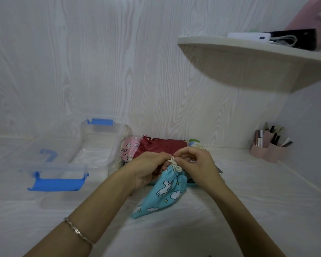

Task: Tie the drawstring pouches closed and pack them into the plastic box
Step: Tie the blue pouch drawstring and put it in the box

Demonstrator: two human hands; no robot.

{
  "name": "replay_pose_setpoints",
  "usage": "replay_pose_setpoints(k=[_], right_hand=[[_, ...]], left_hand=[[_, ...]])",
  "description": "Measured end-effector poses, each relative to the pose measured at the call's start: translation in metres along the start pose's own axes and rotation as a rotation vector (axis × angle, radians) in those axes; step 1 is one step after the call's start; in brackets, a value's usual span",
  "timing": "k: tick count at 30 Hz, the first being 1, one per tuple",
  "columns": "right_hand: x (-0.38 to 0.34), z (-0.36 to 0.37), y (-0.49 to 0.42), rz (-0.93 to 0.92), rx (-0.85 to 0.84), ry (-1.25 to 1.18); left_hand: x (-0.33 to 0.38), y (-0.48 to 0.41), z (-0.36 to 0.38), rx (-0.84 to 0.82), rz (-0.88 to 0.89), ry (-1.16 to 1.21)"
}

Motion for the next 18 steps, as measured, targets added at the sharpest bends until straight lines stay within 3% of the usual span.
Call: replay_pose_setpoints(k=[18], right_hand=[[0.008, -0.004, -0.003, 0.052, -0.018, 0.138]], left_hand=[[-0.007, 0.001, -0.005, -0.021, 0.067, 0.024]])
Point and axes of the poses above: each hand's wrist, its own y-axis away from the middle knuckle, its own z-axis out of the palm, x = y × z, the point moved 3 cm from there along -y, towards the middle knuckle, and after that the axes turned 1 degree about -y, right-handed, at the moved point
